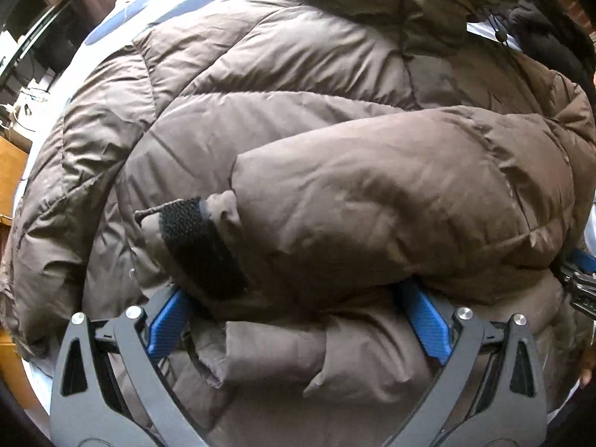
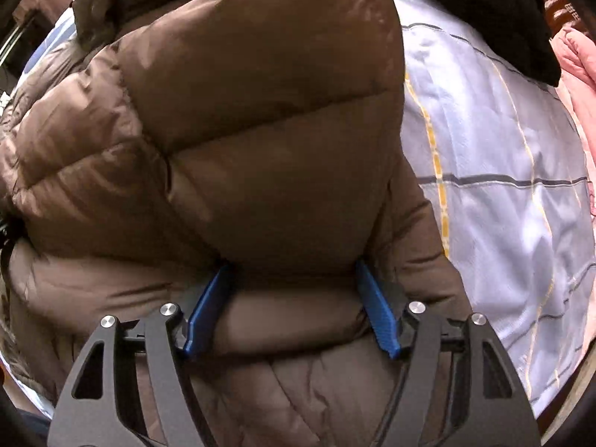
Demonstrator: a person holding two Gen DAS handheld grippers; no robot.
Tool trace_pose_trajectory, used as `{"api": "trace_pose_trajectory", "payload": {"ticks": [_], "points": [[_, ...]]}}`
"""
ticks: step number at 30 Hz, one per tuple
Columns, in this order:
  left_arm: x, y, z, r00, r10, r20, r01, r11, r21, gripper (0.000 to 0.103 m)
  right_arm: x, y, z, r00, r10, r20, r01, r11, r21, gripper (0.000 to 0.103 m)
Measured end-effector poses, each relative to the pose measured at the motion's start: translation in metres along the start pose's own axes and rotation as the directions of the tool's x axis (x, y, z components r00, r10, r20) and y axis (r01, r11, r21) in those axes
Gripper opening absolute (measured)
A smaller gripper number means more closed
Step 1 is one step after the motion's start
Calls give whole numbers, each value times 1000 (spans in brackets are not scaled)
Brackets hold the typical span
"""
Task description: Fold large clothes
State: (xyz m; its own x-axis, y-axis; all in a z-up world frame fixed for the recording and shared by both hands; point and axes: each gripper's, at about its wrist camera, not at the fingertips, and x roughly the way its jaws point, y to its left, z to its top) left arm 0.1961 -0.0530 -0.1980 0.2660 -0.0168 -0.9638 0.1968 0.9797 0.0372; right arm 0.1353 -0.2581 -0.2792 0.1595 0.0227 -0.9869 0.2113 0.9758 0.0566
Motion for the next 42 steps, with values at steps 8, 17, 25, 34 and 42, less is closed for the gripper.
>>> {"api": "trace_pose_trajectory", "payload": {"ticks": [8,17,25,34,42], "points": [[-7,-2,4,1000,-6,28,7,1000,-10,101,-70,1,36,936,205,287,-216,976,8,70],[-31,-2,0,995,-35,89,32,999,30,101,0,-24,99,911,219,348,-310,922,232,61],[-25,-4,6,996,-31,81,27,998,52,101,-13,-56,86,922,172,348,-282,913,296,64],[-40,12,2,994,-36,102,37,999,-14,101,-59,-55,24,954,241,180,-285,917,278,69],[-6,6,2,999,25,21,-25,1000,-7,101,-5,-62,6,972,225,73,-237,919,316,70]]}}
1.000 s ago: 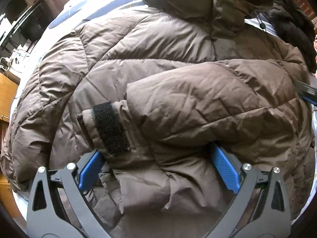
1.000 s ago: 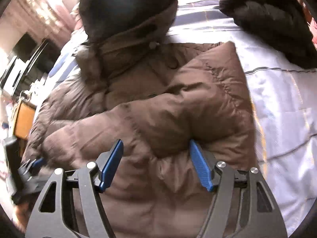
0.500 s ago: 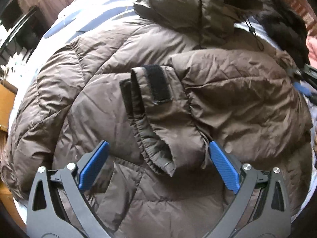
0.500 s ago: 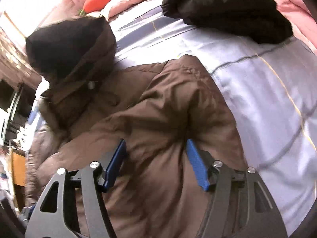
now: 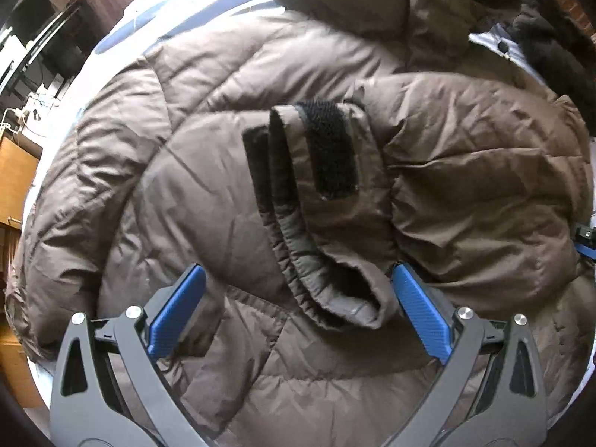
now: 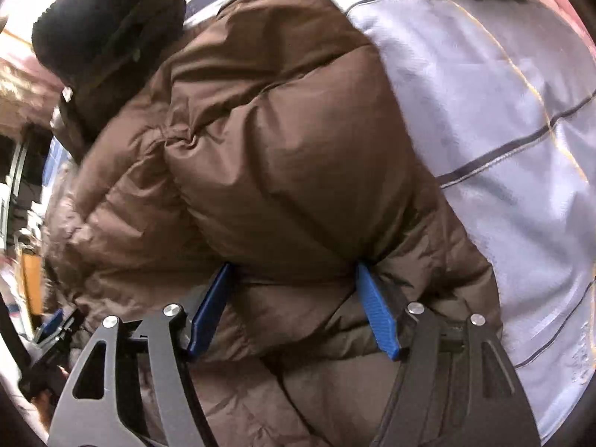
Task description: Fold large clothes
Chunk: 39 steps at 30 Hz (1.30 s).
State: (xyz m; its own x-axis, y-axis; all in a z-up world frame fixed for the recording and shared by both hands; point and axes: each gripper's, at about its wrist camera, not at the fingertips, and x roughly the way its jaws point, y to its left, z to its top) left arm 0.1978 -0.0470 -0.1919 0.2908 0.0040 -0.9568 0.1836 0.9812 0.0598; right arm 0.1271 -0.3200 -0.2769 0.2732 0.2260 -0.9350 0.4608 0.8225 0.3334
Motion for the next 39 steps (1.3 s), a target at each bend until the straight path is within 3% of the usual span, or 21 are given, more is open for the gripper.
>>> {"api": "trace_pose_trajectory", "payload": {"ticks": [2,6,7,9,11,13,16,17,18,20,21,22,23,25,27,29,32,34,37,39], "points": [[-2,3,1,1000,-2,5,2,1000,-16,101,-13,16,-3,998,-64,29,65,997,-41,70],[-15,6,3,997,19,74,-18,1000,-17,101,-49,53,-13,980,3,200,34,983,-180,70],[-12,5,2,997,35,66,-34,999,-10,101,-49,65,-16,975,5,221,48,971,-234,76],[-1,4,0,999,41,23,-41,999,10,101,-32,74,-18,987,-28,160,73,958,-279,81],[-7,10,3,999,29,38,-30,1000,4,101,0,72,-21,997,-59,43,69,960,-273,81],[-25,25,7,995,35,92,-32,999,-30,101,-4,71,-23,997,-53,61,67,966,-249,81],[-61,80,9,978,5,208,41,976,-213,101,-20,74,-25,998,-22,61,38,963,-267,81],[-68,111,5,976,-1,219,75,942,-328,101,-23,74,-26,998,-19,66,35,964,-263,82],[-72,146,-4,975,-14,223,118,880,-461,101,-24,73,-29,998,-18,62,33,964,-263,83],[-75,212,-32,965,-40,259,213,697,-684,101,-26,71,-40,999,-14,40,25,962,-272,84],[-74,251,-54,958,-46,282,259,555,-791,101,-24,69,-46,999,-18,31,26,961,-274,84],[-70,272,-65,956,-44,289,275,474,-836,101,-21,69,-51,999,-29,15,32,960,-277,84],[-66,307,-92,955,-33,296,291,319,-902,101,-19,74,-53,999,-35,6,35,960,-279,84],[-55,353,-135,961,-19,275,276,98,-956,101,-17,77,-62,999,-35,-6,32,957,-288,84],[-44,381,-161,964,-36,265,264,-20,-964,101,-18,82,-69,999,-30,-12,25,952,-306,84],[-35,402,-178,967,-36,253,250,-80,-965,101,-22,88,-68,1000,-24,-17,18,946,-323,85],[-31,425,-196,980,9,199,199,-120,-973,101,-19,98,-73,999,-32,-16,24,937,-348,89],[-33,434,-199,989,47,143,147,-116,-982,101,-13,107,-71,999,-42,-17,33,933,-358,89],[-23,438,-190,995,55,84,88,-67,-994,101,-6,113,-68,998,-62,-17,51,928,-369,89],[-13,441,-191,994,30,104,106,-77,-991,101,-2,119,-68,998,-68,-14,57,922,-382,89]]}}
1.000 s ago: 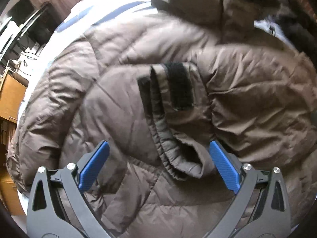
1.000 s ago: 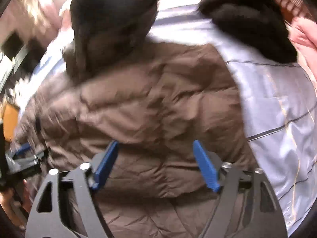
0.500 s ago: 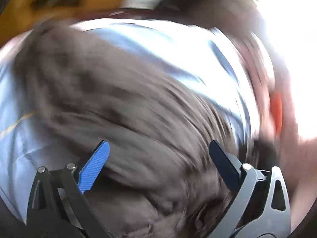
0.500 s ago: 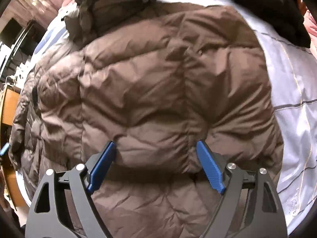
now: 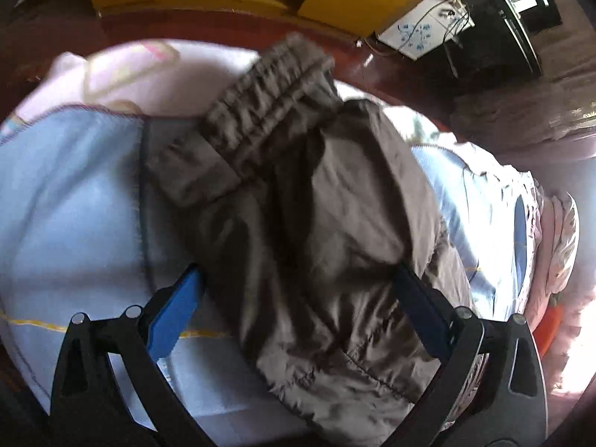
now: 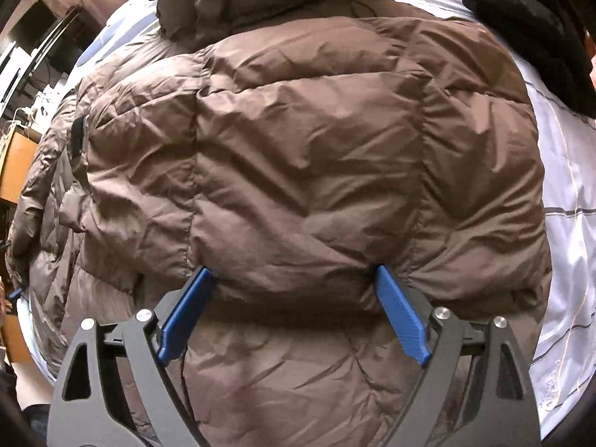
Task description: Fold large clothes
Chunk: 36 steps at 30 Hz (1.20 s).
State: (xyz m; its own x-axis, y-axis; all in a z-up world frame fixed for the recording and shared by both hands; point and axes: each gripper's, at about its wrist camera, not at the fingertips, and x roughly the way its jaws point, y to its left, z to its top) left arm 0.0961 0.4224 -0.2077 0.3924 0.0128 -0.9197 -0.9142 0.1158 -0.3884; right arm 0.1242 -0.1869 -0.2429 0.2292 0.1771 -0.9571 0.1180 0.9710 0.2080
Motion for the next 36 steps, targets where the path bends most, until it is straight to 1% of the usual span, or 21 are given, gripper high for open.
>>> {"api": "trace_pose_trajectory", "payload": {"ticks": [1,3,4,5,6,7,10,12,14,16,18,20,22,24,26,27,29,30,32,34,36], "points": [[4,-3,-1,1000,-11,-6,11,1000,-17,99,0,2,1,1000,-1,3,1,1000,-9,89],[7,0,-1,999,-33,4,33,998,-57,87,0,6,3,1000,1,6,-1,1000,-16,89],[5,3,0,999,-50,13,51,998,-46,61,1,7,4,1000,5,7,-5,1000,-15,89],[4,-3,-1,996,-91,13,91,996,-10,30,1,7,5,1000,11,8,-11,1000,-11,89],[3,-9,-2,989,-145,8,145,989,14,19,1,8,6,1000,15,9,-15,1000,-6,89],[-1,-11,-3,986,-167,19,167,986,16,13,1,7,7,1000,24,9,-24,1000,2,89],[-34,-28,-12,967,-231,111,227,973,50,11,-3,1,5,999,40,9,-40,999,19,89],[-72,-59,-34,938,-288,194,248,947,203,11,-4,0,7,999,47,14,-47,999,25,89],[-103,-96,-64,898,-364,245,252,885,392,11,-9,-2,7,998,54,24,-55,998,27,89],[-129,-123,-103,858,-456,236,265,788,556,11,-15,-1,10,997,60,41,-61,998,27,89],[-143,-142,-152,838,-531,126,328,675,661,13,-20,-1,12,997,61,56,-63,998,27,89],[-148,-154,-202,828,-559,-46,421,565,709,13,-22,0,12,996,61,67,-63,998,28,89],[-151,-161,-248,813,-556,-173,475,459,751,13,-26,-2,13,995,63,76,-66,997,33,89],[-150,-172,-302,793,-529,-304,514,310,800,14,-30,-6,14,993,75,92,-80,996,47,89],[-142,-179,-350,784,-462,-414,540,178,822,18,-37,-8,15,990,79,116,-86,995,57,89],[-133,-179,-376,787,-407,-463,549,123,827,19,-43,-11,16,986,81,143,-91,994,65,89],[-110,-176,-410,802,-296,-518,559,71,826,32,-52,-16,19,978,86,188,-104,991,85,89],[-96,-176,-423,806,-237,-542,570,66,819,34,-58,-20,20,971,101,216,-125,987,101,89],[-70,-176,-438,809,-148,-568,582,74,810,35,-70,-30,21,952,145,269,-186,973,134,90],[-55,-189,-438,817,-117,-565,575,78,815,37,-77,-39,23,936,176,304,-233,959,164,94],[-57,-198,-430,824,-137,-550,562,79,823,46,-80,-44,25,921,219,322,-284,943,173,98]]}}
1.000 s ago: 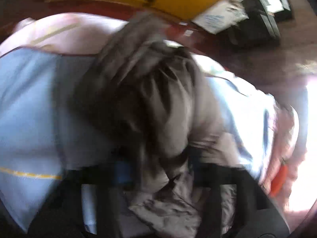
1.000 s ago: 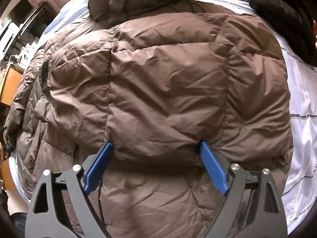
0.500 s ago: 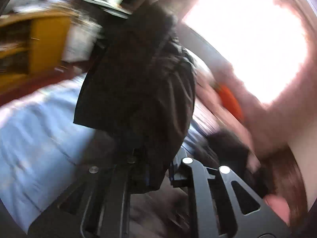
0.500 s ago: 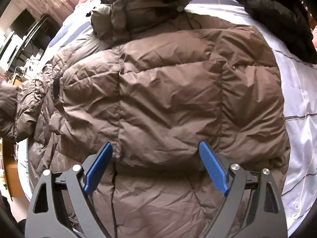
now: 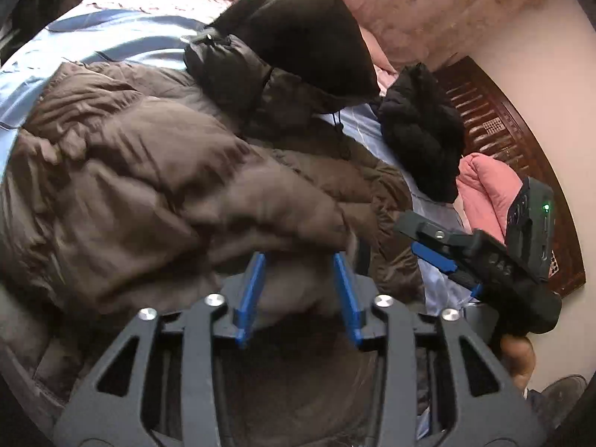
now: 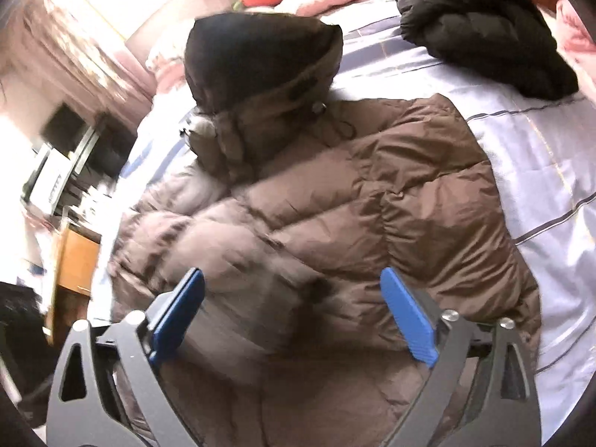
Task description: Fold large clothes
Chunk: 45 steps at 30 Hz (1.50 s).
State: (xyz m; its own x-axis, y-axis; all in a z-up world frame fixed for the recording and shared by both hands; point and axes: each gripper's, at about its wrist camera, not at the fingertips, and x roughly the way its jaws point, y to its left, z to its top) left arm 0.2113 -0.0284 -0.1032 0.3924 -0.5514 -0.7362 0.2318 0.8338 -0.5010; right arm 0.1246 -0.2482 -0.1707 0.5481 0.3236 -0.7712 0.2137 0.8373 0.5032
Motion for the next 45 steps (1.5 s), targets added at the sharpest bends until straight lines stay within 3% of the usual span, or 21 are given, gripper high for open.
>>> {"api": "trace_pose_trajectory", "payload": {"ticks": [2,6,10,12,13,14,17,19,22,26,30,33,35,36,38,40,42,45], "points": [[-17,4,2,998,30,46,-29,1000,-10,60,4,-4,2,997,68,-24,-67,997,30,98],[-37,24,5,981,179,74,-175,983,-52,63,28,-11,-5,993,7,-122,4,996,92,98],[-33,74,13,945,328,13,-324,939,-116,63,61,-20,-27,956,125,-264,-73,977,199,96],[-27,95,14,926,377,-25,-377,917,-133,63,77,-15,-38,930,207,-305,-139,963,229,75],[-24,105,11,918,394,-41,-396,908,-138,63,81,-11,-39,926,219,-309,-157,964,215,54],[-19,119,8,913,403,-62,-408,901,-149,64,80,-7,-38,929,209,-304,-155,969,193,44],[-12,138,7,919,384,-85,-394,897,-203,73,68,9,-24,958,177,-225,-160,983,95,24],[-11,142,8,921,379,-91,-389,894,-223,74,56,16,-12,972,173,-160,-165,984,60,19],[-11,139,8,923,375,-88,-386,896,-221,74,37,27,12,989,150,-7,-150,988,-20,16],[-11,124,6,919,383,-91,-393,903,-172,77,32,35,23,989,82,121,-69,992,-106,15],[-1,120,3,904,414,-107,-425,898,-117,79,60,16,9,998,-11,54,15,997,-73,16],[0,122,1,901,418,-117,-430,895,-113,79,65,6,6,1000,-15,5,15,1000,-27,17],[-2,120,2,899,423,-109,-435,893,-118,79,41,10,8,996,-11,91,14,1000,-26,17],[-3,119,2,898,428,-102,-438,892,-114,79,21,23,9,983,-7,181,21,997,-77,17],[-3,116,2,894,437,-97,-445,890,-98,79,4,48,7,970,43,240,5,980,-197,17],[0,115,1,890,445,-101,-454,887,-87,79,8,76,-1,981,69,184,-7,948,-317,17],[2,114,0,885,453,-104,-462,884,-79,79,30,92,-16,994,33,105,10,922,-387,17],[4,112,-1,883,457,-107,-465,883,-68,79,82,98,-39,994,-112,-18,90,880,-467,17]]}}
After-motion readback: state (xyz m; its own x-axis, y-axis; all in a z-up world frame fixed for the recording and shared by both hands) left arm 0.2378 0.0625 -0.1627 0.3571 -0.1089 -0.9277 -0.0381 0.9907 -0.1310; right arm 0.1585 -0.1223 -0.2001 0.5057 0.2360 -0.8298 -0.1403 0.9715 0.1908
